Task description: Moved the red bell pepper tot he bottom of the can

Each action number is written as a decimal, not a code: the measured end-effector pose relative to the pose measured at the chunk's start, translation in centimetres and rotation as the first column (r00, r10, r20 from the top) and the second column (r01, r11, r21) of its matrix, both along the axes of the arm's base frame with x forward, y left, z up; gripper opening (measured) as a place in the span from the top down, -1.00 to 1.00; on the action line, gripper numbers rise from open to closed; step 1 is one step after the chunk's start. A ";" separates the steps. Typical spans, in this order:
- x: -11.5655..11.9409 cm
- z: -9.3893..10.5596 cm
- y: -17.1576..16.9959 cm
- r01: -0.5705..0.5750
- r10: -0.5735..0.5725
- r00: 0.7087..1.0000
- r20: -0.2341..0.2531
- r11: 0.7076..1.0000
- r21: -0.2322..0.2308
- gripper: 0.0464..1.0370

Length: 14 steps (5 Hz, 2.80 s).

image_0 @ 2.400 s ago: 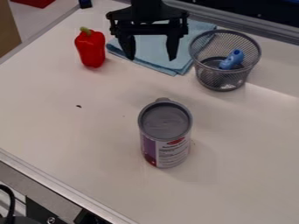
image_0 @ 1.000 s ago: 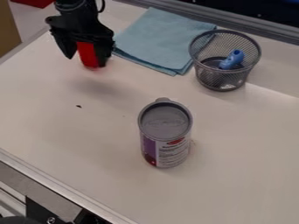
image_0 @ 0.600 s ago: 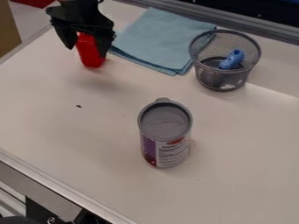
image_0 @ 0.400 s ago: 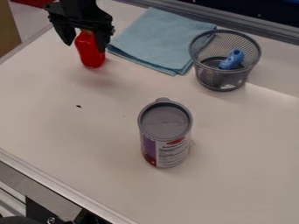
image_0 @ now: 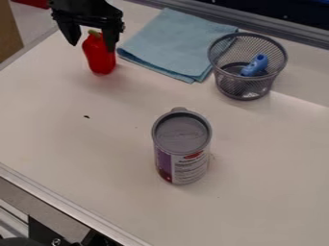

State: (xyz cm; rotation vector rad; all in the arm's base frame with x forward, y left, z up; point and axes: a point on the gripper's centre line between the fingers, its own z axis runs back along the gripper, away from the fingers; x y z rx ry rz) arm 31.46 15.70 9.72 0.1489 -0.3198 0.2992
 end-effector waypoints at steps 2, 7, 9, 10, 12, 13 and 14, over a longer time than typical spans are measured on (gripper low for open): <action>1.2 -0.9 0.3 -0.031 0.031 0.999 -0.020 1.000 -0.001 -0.92; 2.3 -2.4 0.3 -0.046 0.046 0.998 -0.036 0.999 0.012 -0.66; -0.8 -0.2 -1.7 0.053 -0.057 0.997 -0.052 0.996 -0.072 -0.66; -3.1 -0.6 -3.0 0.159 -0.166 0.982 -0.091 0.984 -0.083 -0.66; -8.8 -1.6 -5.7 0.407 -0.416 0.900 -0.133 0.909 -0.091 -0.66; -11.5 -1.8 -7.5 0.551 -0.561 0.820 -0.117 0.828 -0.106 -0.66; -13.5 -1.8 -9.1 0.643 -0.657 0.743 -0.129 0.753 -0.139 -0.66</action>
